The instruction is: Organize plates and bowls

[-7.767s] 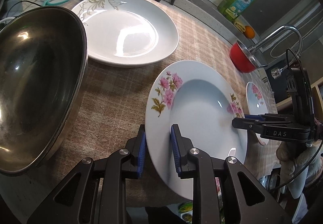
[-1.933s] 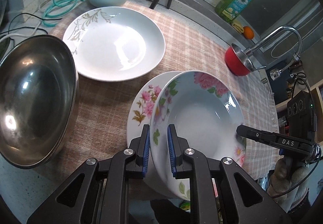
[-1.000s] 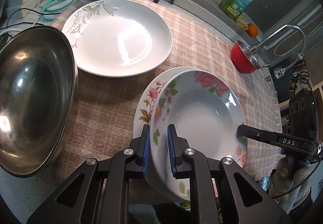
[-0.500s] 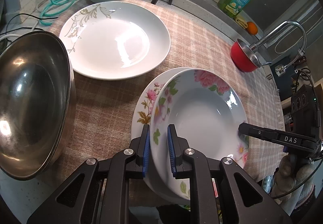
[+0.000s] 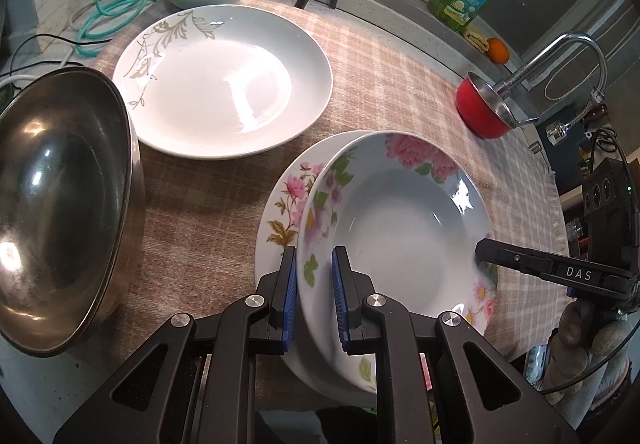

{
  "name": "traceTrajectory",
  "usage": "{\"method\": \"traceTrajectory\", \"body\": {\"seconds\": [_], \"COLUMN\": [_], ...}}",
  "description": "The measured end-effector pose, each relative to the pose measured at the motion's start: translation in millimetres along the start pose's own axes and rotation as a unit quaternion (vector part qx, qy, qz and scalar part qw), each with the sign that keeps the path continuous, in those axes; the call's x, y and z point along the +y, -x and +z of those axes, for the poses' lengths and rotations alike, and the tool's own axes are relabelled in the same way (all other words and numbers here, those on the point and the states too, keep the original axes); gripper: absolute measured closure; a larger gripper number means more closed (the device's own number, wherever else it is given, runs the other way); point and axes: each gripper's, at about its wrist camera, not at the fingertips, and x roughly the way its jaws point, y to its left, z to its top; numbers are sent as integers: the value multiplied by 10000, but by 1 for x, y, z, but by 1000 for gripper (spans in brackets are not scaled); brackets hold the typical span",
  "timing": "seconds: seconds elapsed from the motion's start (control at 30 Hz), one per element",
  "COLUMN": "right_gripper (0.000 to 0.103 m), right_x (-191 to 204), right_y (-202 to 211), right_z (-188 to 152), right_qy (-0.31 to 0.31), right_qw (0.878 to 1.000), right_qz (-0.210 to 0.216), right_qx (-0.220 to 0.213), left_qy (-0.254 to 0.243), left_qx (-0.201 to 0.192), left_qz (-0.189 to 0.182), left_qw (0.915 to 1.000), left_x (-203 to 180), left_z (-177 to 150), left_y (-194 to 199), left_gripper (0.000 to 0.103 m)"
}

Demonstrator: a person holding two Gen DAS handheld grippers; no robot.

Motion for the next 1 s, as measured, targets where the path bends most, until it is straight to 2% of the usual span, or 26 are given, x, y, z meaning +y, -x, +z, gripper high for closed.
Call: {"method": "traceTrajectory", "body": {"seconds": [1.0], "right_gripper": [91], "right_x": [6], "right_y": [9], "right_z": [-5], "right_qy": [315], "right_qw": [9984], "right_qz": [-461], "right_qx": [-8], "left_qy": [-144], "left_qx": [14], "left_qz": [50], "left_qw": [9999], "left_x": [-9], "left_z": [-4], "left_y": [-4], "left_gripper": [88]}}
